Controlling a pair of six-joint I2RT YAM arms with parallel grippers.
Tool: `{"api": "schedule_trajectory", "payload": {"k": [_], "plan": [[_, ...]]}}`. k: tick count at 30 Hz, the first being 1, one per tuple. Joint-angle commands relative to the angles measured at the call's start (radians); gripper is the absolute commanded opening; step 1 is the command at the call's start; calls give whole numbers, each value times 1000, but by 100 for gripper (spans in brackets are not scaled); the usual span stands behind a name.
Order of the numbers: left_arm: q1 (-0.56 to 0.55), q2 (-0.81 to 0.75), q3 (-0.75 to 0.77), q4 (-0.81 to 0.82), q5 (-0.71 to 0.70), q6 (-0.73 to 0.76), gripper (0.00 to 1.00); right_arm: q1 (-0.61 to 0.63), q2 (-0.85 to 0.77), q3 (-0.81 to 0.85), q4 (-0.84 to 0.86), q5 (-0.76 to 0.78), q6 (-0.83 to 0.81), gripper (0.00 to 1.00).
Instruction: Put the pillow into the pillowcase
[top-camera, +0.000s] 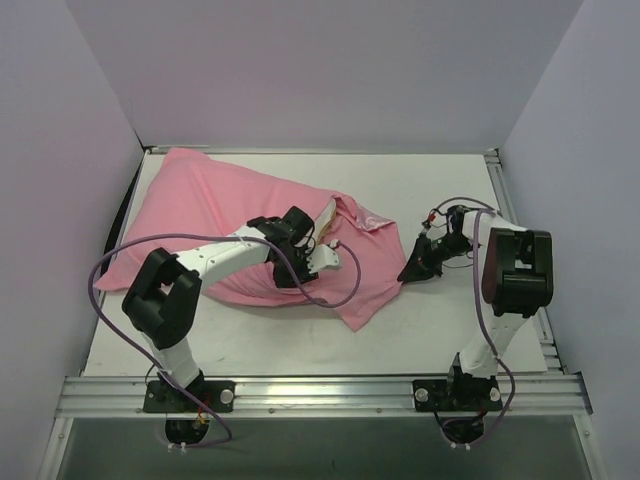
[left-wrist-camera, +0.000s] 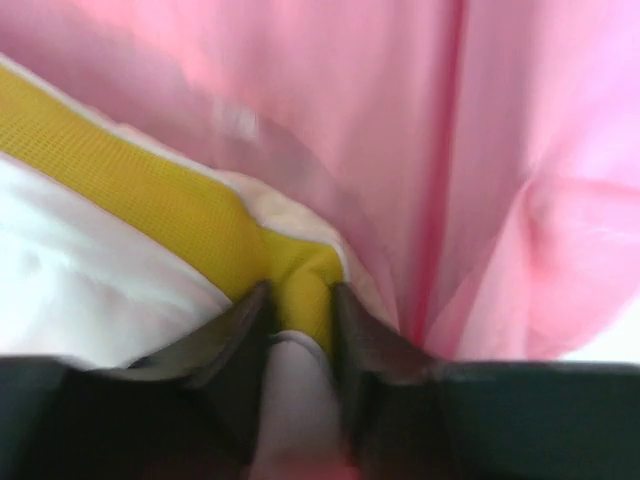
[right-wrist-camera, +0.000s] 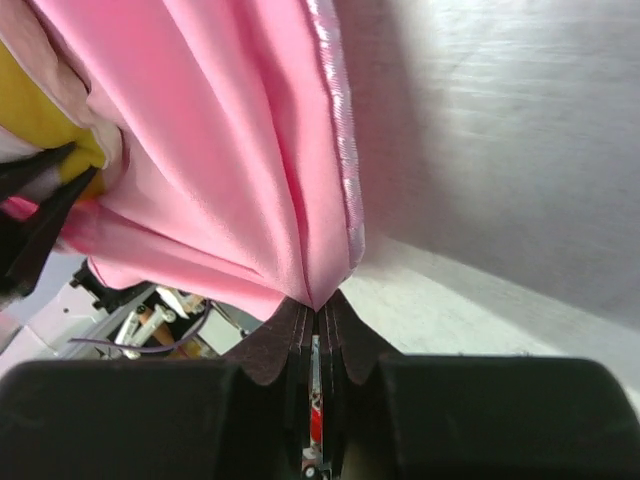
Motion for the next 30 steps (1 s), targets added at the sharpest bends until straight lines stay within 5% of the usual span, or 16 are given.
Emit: {"api": "schedule_trajectory", "payload": {"k": [1,7,14,24,30], "plan": [[-33,-2,201,-185,177,-83,47,51,-43,14,-54,-50,-51,0],[-137,15,453,-129,232,-235,55,137,-66,-8,-50,-100,-92,0],[-119,222,576,112,-68,-362,55,141,-84,-31,-48,-106,-98,0],[116,605,851,203,-401,-439,46,15,-156,-104,-74,-90,-107,0],[272,596,890,201,-488,-367,43,-105,-187,-132,-88,-41,-121,0]]}}
